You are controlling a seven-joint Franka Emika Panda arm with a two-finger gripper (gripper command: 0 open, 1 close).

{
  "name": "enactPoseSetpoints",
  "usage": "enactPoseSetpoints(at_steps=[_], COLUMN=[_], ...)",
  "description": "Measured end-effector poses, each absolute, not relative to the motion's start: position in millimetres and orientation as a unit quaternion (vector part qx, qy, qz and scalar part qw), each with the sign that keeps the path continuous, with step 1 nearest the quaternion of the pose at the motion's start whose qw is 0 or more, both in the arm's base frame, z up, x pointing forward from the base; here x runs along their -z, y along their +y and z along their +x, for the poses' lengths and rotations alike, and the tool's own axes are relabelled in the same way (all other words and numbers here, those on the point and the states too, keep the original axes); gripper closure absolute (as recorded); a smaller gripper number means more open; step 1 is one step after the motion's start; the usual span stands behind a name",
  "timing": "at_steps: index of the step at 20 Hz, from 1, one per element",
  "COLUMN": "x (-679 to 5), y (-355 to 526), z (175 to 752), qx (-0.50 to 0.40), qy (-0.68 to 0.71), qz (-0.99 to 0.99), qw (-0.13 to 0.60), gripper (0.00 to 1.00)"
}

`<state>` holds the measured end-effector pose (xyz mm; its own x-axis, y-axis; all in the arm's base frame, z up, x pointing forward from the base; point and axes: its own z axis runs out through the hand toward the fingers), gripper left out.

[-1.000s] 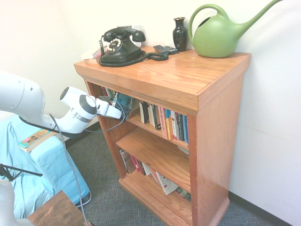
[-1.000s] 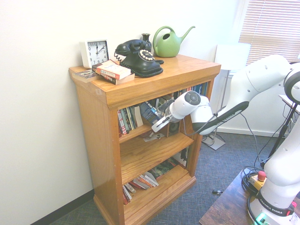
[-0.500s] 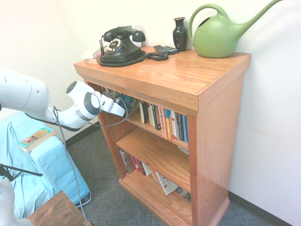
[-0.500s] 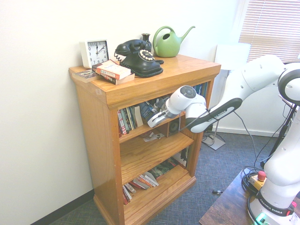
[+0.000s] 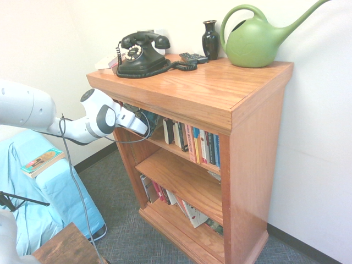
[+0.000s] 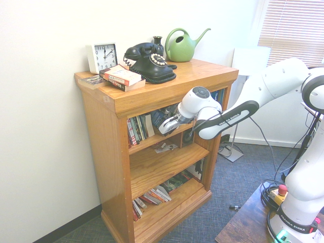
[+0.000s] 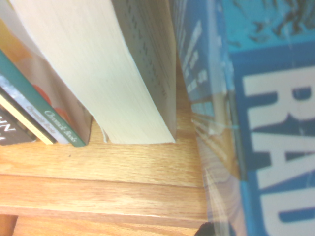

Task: Put the book on the shelf

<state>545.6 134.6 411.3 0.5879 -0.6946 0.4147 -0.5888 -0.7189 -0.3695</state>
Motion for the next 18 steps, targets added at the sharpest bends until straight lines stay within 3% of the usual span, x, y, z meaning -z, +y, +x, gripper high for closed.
enactPoseSetpoints(at_steps=[3,4,18], x=[-411,-409,-403], y=[134,134,153], z=[548,548,560], qx=[0.271,0.270,0.284], qy=[0.364,0.364,0.325], qz=[-0.886,-0.887,-0.897], qw=[0.093,0.093,0.093], gripper=[1.00,0.00,0.00])
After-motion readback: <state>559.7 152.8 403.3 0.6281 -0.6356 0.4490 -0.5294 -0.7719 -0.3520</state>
